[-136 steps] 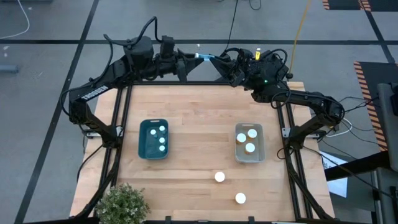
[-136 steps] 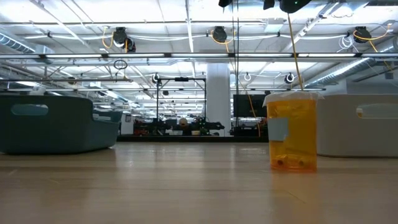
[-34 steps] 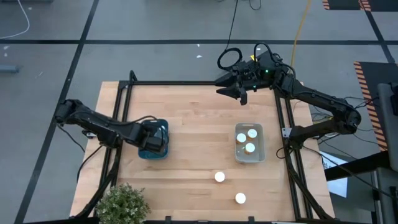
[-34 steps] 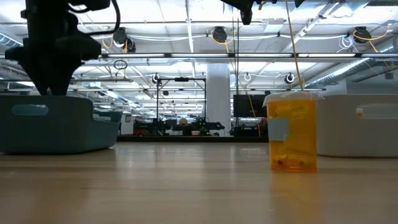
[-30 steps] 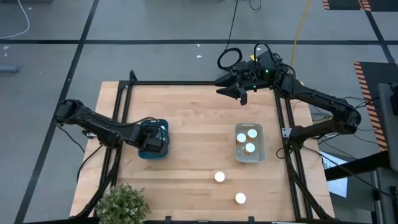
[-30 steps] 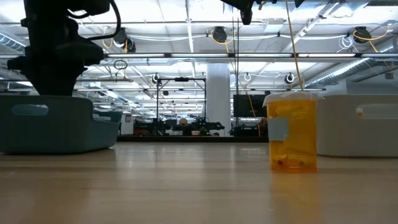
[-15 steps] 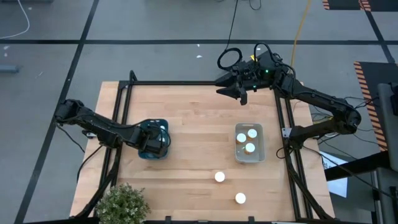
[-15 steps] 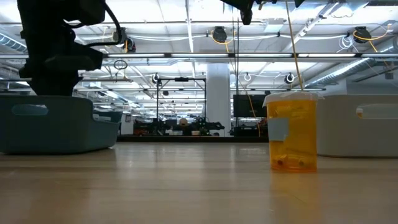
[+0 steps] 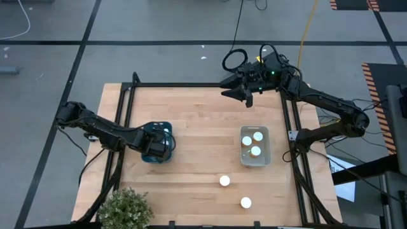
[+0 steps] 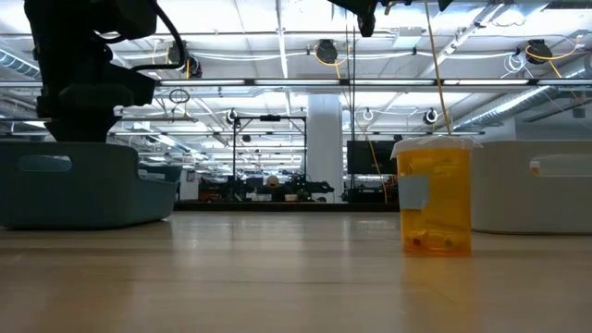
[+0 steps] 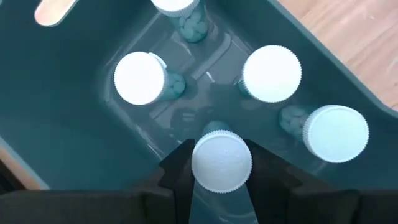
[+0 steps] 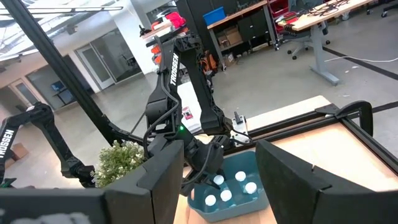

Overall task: Pick and place medicine bottles into bin by pill shape (circle, oval)
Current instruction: Adjust the blue pill bottle, then put the orange pill bottle into the gray bin

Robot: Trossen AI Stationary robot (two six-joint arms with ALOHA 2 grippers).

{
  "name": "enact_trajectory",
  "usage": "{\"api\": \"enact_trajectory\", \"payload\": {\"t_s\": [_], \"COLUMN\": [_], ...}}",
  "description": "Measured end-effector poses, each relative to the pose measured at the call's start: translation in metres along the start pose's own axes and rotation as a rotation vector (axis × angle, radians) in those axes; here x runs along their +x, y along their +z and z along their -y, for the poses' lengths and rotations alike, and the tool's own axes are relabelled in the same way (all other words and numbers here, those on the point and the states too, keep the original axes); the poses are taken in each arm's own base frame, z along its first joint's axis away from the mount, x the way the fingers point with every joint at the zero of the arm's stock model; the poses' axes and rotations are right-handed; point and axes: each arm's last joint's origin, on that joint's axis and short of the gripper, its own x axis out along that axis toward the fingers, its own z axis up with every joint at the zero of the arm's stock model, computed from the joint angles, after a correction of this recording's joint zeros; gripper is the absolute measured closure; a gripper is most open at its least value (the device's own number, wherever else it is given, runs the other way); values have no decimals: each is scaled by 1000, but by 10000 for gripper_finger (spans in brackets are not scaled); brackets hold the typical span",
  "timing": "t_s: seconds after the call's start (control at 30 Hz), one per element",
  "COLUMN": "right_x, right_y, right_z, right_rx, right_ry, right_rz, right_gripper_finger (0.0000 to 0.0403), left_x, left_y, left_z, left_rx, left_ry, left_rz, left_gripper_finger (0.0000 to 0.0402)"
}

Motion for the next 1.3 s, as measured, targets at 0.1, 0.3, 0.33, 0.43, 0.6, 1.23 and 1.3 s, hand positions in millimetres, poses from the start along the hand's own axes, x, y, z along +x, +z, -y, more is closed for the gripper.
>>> {"api": "enact_trajectory", "payload": {"t_s": [0.1, 0.3, 0.33, 0.43, 0.6, 1.23, 1.3], "right_x": [0, 0, 0, 0, 0, -5, -7], "right_y": [0, 0, 0, 0, 0, -6, -7], "right_z": [0, 0, 0, 0, 0, -3, -6], "right_rx": [0, 0, 0, 0, 0, 74, 75], "right_ry": [0, 0, 0, 0, 0, 5, 4], "right_rz": [0, 0, 0, 0, 0, -69, -85], "right_gripper_finger": [209, 209, 209, 209, 209, 209, 209], "left_x": [0, 0, 0, 0, 0, -63, -74], "left_y": [0, 0, 0, -1, -1, 23, 27], "left_z": [0, 0, 0, 0, 0, 9, 10], "left_rx": [28, 37, 35, 29, 25, 54, 58], "left_ry": [-6, -6, -7, -8, -22, -46, -51], "left_rz": [-9, -14, -14, -17, -46, -10, 11], "left_gripper_finger": [267, 231, 225, 210, 195, 192, 192]}}
